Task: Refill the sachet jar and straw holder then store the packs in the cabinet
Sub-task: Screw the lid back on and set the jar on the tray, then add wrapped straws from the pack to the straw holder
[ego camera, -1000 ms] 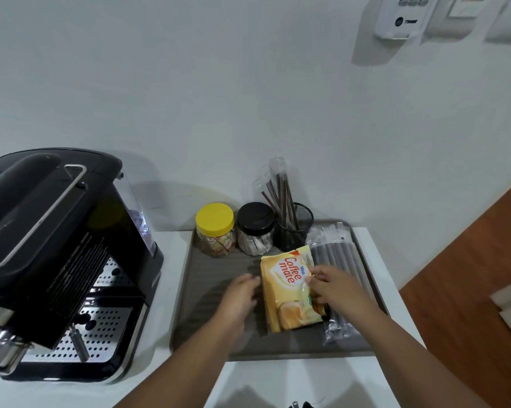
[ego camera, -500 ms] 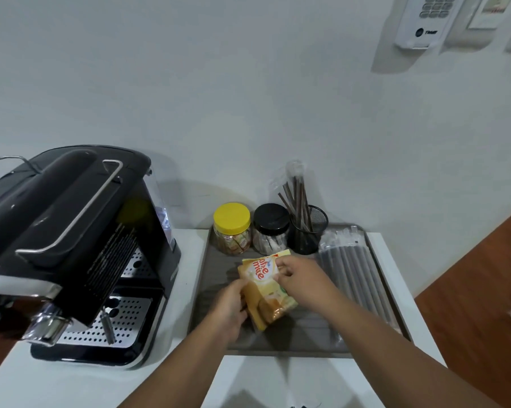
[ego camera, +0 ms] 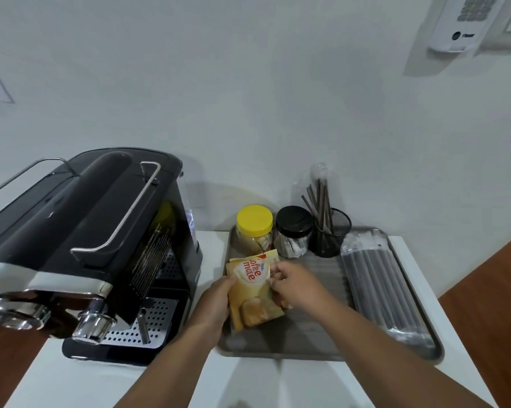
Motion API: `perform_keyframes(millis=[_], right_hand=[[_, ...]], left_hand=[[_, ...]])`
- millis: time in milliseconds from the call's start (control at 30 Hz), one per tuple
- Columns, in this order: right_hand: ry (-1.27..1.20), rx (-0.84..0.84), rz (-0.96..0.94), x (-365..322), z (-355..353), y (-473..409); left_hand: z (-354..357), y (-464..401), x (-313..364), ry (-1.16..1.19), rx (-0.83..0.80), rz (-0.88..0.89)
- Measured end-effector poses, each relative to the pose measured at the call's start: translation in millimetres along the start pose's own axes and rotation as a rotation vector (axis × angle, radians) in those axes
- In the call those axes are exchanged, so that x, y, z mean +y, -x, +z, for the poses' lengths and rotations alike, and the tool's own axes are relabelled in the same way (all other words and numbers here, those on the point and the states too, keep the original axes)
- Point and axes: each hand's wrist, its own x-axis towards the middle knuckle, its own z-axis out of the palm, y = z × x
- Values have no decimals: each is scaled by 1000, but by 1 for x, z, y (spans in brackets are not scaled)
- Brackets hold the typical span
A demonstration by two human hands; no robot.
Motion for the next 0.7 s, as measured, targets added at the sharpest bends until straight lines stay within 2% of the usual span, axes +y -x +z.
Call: perform_keyframes(millis=[100,233,300,367,433,533,600,700], right_hand=[[45,84,12,11,-15,8],[102,203,24,32,-55,24],[154,282,48,49,-81,30],[240,377,104,71,-109,35],[249,443,170,92,-136,41],[224,416,247,117,-165,46],[213,340,287,129,-175,46],[195,234,313,140,-184,40]], left_hand=[[3,1,-1,-165,29,119],[21,13,6,-471,219,440],[41,17,10,-482,168,644],[72,17,7,-522,34,720],[108,13,1,-570,-118,675],[159,7,-8,-637,-314,439],[188,4,-11,-661,-356,290],[225,-8,-18,-603,-306,133]])
